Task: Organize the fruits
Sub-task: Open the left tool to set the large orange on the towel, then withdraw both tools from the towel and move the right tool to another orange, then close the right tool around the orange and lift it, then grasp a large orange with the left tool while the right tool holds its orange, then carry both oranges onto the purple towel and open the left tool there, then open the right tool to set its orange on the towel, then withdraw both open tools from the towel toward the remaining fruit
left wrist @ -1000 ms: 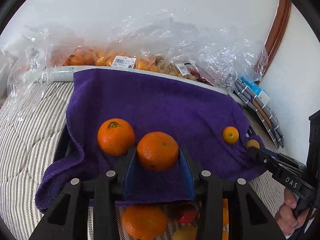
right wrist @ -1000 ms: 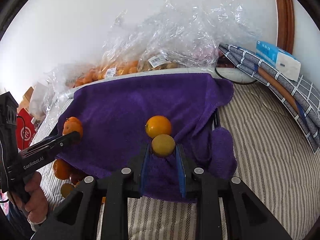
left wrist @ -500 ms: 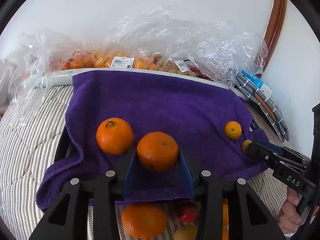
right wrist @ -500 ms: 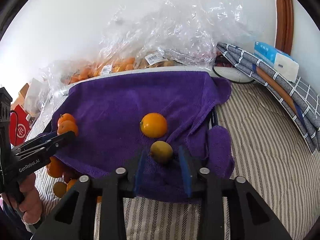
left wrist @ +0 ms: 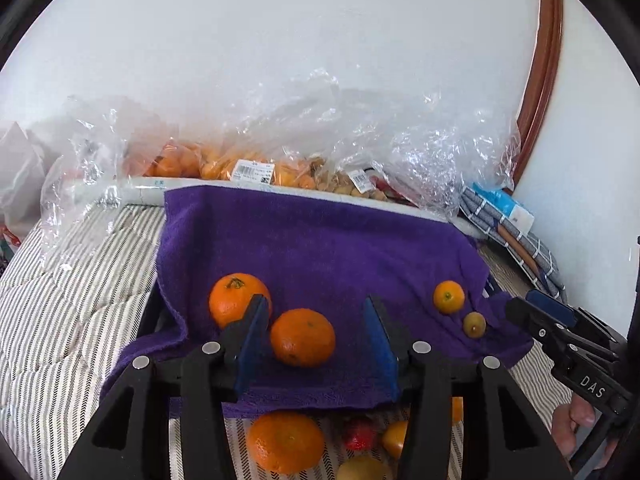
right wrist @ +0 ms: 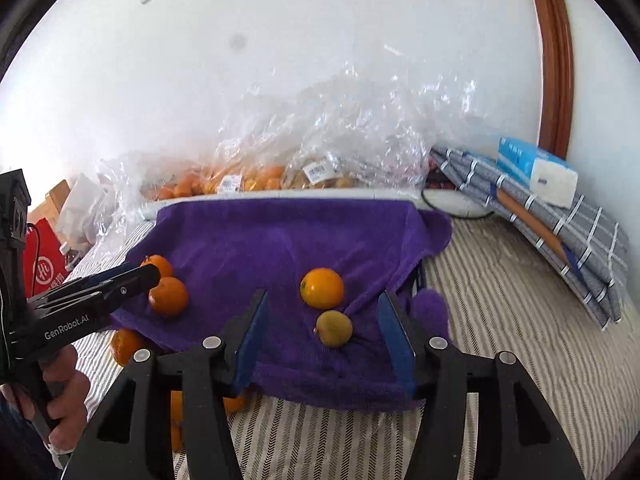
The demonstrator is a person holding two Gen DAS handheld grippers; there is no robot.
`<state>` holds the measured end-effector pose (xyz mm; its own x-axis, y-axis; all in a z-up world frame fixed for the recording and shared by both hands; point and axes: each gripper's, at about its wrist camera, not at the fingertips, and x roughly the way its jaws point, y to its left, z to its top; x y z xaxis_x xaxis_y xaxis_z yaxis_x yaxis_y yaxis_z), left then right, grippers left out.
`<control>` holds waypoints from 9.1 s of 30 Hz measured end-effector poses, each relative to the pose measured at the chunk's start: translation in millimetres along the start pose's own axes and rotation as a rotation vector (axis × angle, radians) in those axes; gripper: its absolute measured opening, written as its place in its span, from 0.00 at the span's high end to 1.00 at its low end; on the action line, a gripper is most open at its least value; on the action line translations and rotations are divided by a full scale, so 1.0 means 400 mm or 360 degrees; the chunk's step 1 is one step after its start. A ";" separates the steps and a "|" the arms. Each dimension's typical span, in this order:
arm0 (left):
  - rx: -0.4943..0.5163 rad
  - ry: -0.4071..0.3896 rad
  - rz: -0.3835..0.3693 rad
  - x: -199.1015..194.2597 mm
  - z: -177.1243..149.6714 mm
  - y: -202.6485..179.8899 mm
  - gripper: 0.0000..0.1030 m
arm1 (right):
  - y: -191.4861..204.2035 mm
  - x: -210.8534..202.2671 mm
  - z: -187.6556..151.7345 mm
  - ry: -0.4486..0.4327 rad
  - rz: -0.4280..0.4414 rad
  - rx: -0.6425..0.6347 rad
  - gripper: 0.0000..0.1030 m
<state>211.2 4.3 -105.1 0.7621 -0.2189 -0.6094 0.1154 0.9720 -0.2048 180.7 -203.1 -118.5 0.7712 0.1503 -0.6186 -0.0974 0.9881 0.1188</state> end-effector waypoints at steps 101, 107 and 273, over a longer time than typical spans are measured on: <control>-0.0095 0.0428 -0.0041 -0.110 -0.164 0.145 0.48 | -0.016 -0.100 -0.175 0.0222 0.0066 0.0184 0.65; -0.0033 0.0399 -0.0045 -0.081 -0.128 0.096 0.45 | -0.024 -0.102 -0.176 0.0219 0.0075 0.0203 0.65; -0.0320 0.0146 -0.0022 -0.162 -0.133 0.234 0.45 | 0.280 -0.016 -0.180 0.0453 0.0181 -0.0135 0.69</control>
<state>138.6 104.8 -125.4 0.6989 -0.2481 -0.6708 -0.0110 0.9341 -0.3569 119.6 -91.3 -157.4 0.5467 0.2507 -0.7989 -0.2340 0.9619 0.1417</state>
